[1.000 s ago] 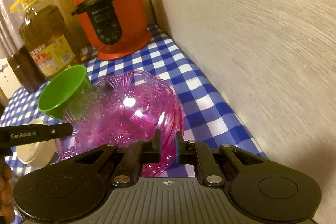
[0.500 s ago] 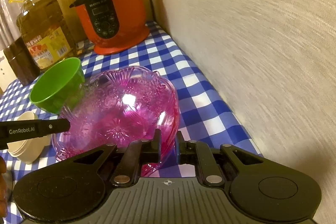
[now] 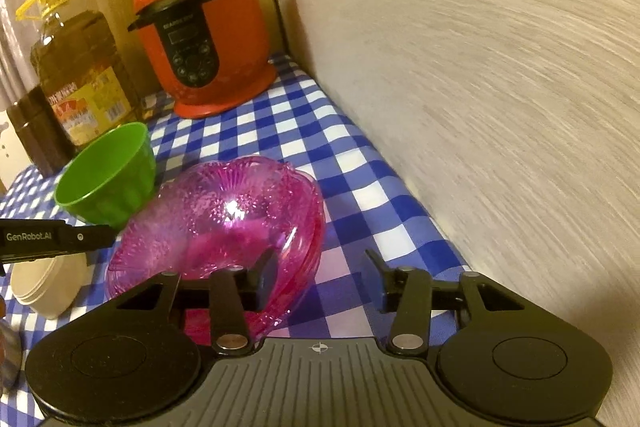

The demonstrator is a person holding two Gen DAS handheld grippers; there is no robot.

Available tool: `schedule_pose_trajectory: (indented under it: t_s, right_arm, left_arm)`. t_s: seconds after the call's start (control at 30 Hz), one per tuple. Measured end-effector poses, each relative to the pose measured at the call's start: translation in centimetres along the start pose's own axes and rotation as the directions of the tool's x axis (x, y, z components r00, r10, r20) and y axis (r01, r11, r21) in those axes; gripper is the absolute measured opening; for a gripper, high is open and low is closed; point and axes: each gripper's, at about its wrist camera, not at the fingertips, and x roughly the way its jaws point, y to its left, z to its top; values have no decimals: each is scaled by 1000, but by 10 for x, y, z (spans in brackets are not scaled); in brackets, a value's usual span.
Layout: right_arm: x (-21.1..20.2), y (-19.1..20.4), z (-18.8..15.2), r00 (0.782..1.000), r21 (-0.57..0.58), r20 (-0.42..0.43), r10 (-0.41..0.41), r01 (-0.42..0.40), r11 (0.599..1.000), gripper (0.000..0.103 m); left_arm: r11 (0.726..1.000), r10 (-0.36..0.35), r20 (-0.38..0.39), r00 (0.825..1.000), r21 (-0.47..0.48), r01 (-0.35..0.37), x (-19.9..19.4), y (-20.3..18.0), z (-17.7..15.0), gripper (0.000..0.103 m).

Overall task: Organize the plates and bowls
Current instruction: 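Lower the pink plate onto the stack and open both tools, then move both tools toward the white round container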

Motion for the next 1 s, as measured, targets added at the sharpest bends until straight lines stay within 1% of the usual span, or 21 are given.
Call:
schedule_pose_trajectory:
  t_s: [0.13, 0.27, 0.3, 0.33, 0.4, 0.53, 0.63, 0.83, 1.0]
  right_arm:
    - [-5, -3, -1, 1000, 25, 13, 20, -20, 999, 47]
    - [-16, -8, -3, 998, 77, 46, 51, -55, 995, 46]
    - [-19, -9, -4, 997, 88, 53, 59, -64, 994, 43]
    - [-20, -10, -4, 996, 96, 54, 67, -72, 993, 27]
    - [-21, -10, -6, 995, 108, 50, 86, -91, 990, 6]
    - [-13, -9, -10, 994, 109, 33, 100, -103, 989, 1]
    - [-10, -10, -12, 993, 136, 23, 114, -116, 984, 1]
    - [-18, -2, -13, 995, 87, 45, 91, -94, 992, 2]
    - [-24, 5, -9, 995, 70, 50, 90, -93, 993, 4]
  left_arm:
    - [1000, -2, -6, 1000, -6, 2, 0, 2, -2, 18]
    - [999, -23, -7, 1000, -24, 22, 0, 5, -3, 18]
    - [999, -26, -8, 1000, -27, 26, 0, 5, -3, 18]
    - [999, -27, -8, 1000, -26, 27, 0, 5, -4, 18]
    - [999, -27, -12, 1000, -27, 27, 1, 5, -4, 18]
    - [999, -38, -19, 999, -37, 37, 2, 6, -5, 18]
    - [998, -41, -22, 999, -39, 40, 2, 7, -7, 18]
    - [998, -42, -17, 999, -46, 41, -1, 8, -6, 18]
    - [998, -52, -2, 999, -46, 52, -9, 7, -4, 18]
